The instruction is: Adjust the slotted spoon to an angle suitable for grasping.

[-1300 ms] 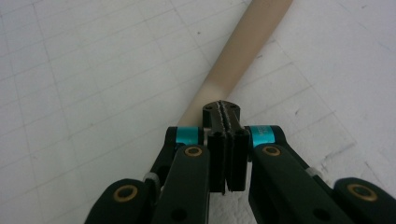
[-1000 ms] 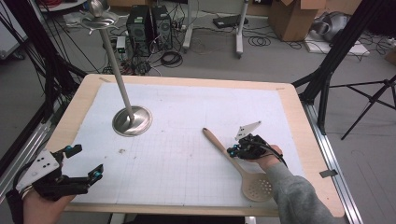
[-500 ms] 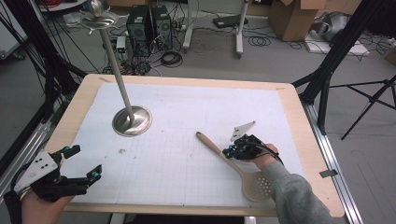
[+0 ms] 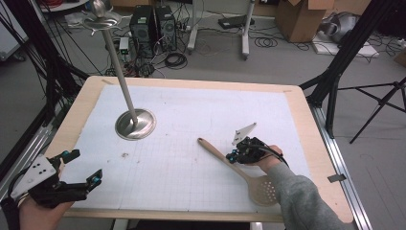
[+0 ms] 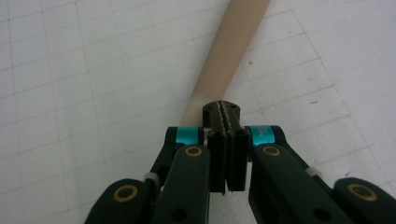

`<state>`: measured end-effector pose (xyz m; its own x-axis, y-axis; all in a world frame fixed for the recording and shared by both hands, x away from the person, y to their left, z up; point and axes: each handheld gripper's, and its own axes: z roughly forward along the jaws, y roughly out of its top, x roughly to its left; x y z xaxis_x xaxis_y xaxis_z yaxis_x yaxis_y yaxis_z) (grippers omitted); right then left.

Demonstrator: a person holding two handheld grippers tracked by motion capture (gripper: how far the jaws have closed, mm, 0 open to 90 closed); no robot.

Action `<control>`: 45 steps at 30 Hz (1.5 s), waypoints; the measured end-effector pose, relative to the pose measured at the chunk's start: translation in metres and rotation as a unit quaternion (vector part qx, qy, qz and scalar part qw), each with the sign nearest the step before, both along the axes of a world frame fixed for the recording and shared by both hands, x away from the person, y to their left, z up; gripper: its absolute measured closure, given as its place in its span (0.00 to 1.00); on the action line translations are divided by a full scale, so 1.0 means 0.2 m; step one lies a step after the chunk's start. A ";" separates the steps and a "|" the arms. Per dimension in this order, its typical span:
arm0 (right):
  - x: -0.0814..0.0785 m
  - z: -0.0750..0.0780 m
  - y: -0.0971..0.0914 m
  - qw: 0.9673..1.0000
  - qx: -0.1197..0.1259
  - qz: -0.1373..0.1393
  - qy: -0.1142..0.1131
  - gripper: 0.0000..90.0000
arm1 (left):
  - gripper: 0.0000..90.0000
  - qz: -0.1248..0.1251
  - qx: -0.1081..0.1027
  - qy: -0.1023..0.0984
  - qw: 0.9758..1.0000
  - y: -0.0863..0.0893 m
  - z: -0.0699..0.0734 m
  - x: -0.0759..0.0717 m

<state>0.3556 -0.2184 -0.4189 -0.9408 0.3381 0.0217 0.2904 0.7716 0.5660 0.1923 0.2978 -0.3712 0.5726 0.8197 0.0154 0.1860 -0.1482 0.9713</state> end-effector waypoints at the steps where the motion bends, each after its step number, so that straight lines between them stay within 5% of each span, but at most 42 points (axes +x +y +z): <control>1: 0.00 0.00 0.00 1.000 0.000 0.002 -0.002 1.00 | 0.04 0.000 0.000 0.001 1.000 0.00 0.00 0.00; 27: -0.02 -0.01 0.18 0.997 -0.013 0.069 0.017 1.00 | 0.04 -0.001 0.000 0.001 1.000 0.00 0.00 0.00; 41: -0.04 0.02 0.15 0.999 0.000 0.042 0.026 1.00 | 0.04 -0.001 -0.001 -0.003 1.000 0.00 0.01 0.00; 45: -0.06 0.05 0.12 1.000 0.006 0.026 0.013 0.88 | 0.04 -0.005 0.002 -0.002 1.000 -0.01 0.01 0.01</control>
<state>0.3437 -0.1941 -0.4092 -0.9561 0.2888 0.0496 0.2648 0.7792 0.5681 0.1953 0.2957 -0.3693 0.5804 0.8141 0.0204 0.1816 -0.1538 0.9713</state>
